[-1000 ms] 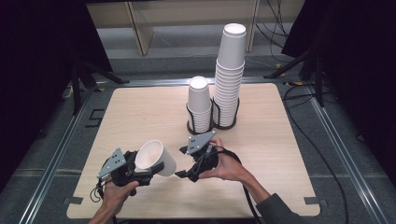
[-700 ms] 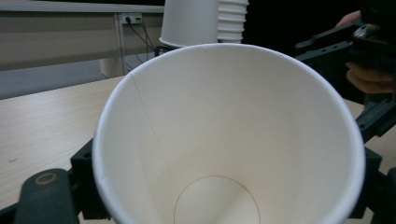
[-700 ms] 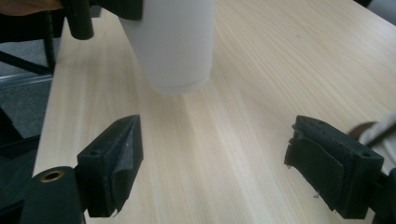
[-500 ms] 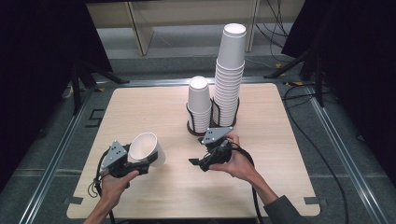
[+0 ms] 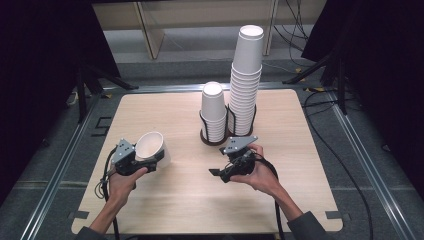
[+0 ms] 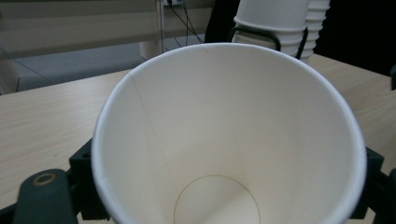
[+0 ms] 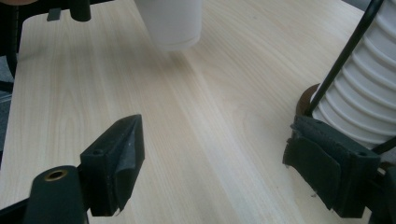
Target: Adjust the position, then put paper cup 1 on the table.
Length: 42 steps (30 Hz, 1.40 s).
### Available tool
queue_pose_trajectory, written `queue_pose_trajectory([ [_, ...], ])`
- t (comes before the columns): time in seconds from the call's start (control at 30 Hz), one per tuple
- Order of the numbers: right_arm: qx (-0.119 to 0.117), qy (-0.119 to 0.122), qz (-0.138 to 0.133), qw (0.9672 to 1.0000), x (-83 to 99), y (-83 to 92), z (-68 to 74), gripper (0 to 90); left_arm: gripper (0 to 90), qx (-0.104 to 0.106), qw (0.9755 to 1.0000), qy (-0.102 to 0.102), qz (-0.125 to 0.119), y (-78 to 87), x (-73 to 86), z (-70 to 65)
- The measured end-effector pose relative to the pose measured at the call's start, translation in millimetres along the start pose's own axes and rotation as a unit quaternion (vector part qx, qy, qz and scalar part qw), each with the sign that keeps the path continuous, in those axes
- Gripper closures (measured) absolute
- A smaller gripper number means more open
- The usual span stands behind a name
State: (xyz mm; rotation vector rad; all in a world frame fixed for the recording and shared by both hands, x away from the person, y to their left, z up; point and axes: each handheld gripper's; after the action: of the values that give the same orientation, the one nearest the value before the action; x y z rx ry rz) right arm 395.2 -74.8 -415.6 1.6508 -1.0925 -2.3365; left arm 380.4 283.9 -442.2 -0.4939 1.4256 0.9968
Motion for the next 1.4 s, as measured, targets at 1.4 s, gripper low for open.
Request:
queue_pose_trajectory([
  [1.4, 0.017, -0.023, 0.013, 0.9995, 18.7, 7.7, -13.3, 18.3, 14.7, -0.035, 0.9984, 0.024, 0.036, -56.6, 17.2, 44.1],
])
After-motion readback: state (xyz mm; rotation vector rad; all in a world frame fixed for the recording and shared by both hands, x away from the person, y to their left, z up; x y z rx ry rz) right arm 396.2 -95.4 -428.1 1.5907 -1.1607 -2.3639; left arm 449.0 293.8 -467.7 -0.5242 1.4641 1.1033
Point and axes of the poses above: each handheld gripper's, and its own axes: y roughly backward along the jaws, x roughly out of its underside, z roughly to its left, and after that the axes turned 11 degrees about -y, right-handed
